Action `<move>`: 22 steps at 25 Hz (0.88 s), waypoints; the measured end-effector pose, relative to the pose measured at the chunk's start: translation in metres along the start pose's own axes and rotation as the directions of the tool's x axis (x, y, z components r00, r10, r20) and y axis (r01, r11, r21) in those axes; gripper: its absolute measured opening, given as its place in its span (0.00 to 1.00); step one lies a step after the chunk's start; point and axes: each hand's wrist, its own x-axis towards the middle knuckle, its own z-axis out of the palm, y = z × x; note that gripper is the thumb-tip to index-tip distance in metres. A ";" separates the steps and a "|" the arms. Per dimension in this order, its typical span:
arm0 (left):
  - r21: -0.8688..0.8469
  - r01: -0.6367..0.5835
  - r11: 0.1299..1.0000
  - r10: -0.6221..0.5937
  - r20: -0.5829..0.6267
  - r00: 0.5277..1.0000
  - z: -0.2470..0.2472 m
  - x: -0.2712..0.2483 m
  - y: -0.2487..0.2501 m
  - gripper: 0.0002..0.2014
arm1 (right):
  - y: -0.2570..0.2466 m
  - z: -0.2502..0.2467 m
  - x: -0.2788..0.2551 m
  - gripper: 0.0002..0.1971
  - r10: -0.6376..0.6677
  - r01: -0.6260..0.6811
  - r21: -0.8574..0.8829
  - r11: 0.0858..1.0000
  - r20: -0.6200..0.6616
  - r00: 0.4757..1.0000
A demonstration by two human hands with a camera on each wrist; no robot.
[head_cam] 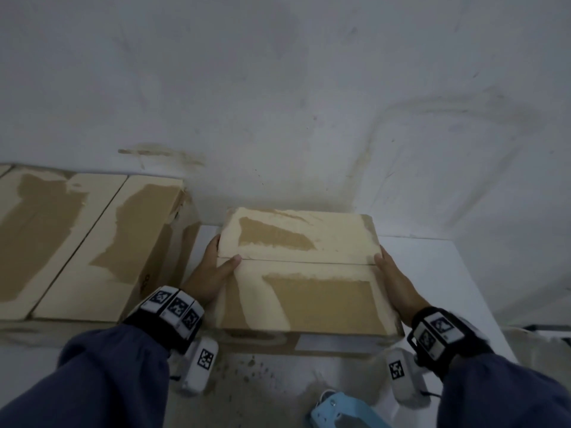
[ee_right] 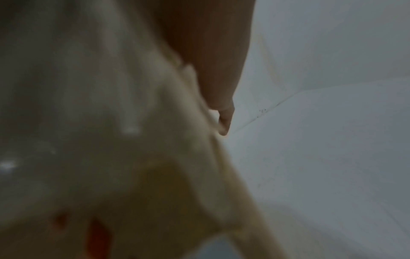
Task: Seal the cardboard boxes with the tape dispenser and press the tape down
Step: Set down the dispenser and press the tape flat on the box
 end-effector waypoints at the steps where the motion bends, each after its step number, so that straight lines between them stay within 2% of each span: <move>1: -0.015 -0.005 1.000 0.005 -0.019 1.000 0.002 0.004 0.002 0.29 | -0.002 0.000 0.006 0.20 0.022 -0.022 -0.024 0.999 -0.031 0.999; 4: -0.114 0.000 0.993 -0.003 -0.029 1.000 0.005 0.014 0.010 0.26 | -0.007 0.001 0.016 0.23 0.058 -0.061 -0.040 0.997 -0.084 0.995; 7: -0.182 0.013 0.983 -0.012 0.009 1.000 -0.002 0.015 0.012 0.27 | -0.008 0.002 0.018 0.24 0.001 -0.009 -0.091 0.996 -0.093 0.996; 8: -0.158 0.009 0.987 -0.003 0.040 0.999 -0.006 0.014 0.010 0.29 | -0.008 0.002 0.018 0.25 -0.035 0.024 -0.107 0.994 -0.105 0.994; 10: -0.056 -0.020 0.998 0.023 0.039 0.999 -0.009 0.000 0.010 0.24 | -0.004 -0.002 0.019 0.29 -0.048 0.042 -0.037 0.998 -0.195 0.980; 12: 0.044 -0.064 0.997 0.067 -0.071 0.995 -0.010 -0.017 0.003 0.19 | 0.001 -0.008 0.012 0.28 -0.054 0.054 -0.008 0.999 -0.237 0.970; 13: 0.059 -0.095 0.994 0.101 -0.104 0.989 -0.008 -0.026 0.002 0.18 | 0.006 -0.012 0.007 0.26 -0.060 0.054 -0.034 0.998 -0.225 0.972; 15: -0.107 -0.109 0.988 0.100 -0.093 0.991 -0.003 -0.045 -0.001 0.17 | 0.015 -0.010 -0.015 0.25 -0.058 0.055 -0.029 0.998 -0.150 0.987; 17: -0.332 -0.048 0.942 0.031 -0.055 0.998 0.006 -0.055 -0.006 0.19 | 0.023 -0.002 -0.036 0.24 -0.027 0.034 0.114 0.993 -0.061 0.998; 18: -0.370 -0.037 0.928 0.015 -0.062 0.998 0.010 -0.057 -0.009 0.21 | 0.027 0.001 -0.042 0.24 -0.022 0.027 0.191 0.981 -0.031 0.999; 19: -0.386 -0.053 0.921 0.023 -0.082 0.996 0.014 -0.057 -0.013 0.22 | 0.032 0.004 -0.045 0.25 -0.023 0.027 0.260 0.965 -0.017 1.000; 21: -0.310 -0.093 0.946 0.055 -0.130 0.990 0.018 -0.057 -0.015 0.22 | 0.037 0.004 -0.042 0.29 -0.018 0.020 0.327 0.945 -0.010 1.000; 22: -0.248 -0.101 0.963 0.068 -0.136 0.988 0.018 -0.057 -0.015 0.22 | 0.037 0.003 -0.042 0.35 -0.019 0.018 0.314 0.949 0.001 1.000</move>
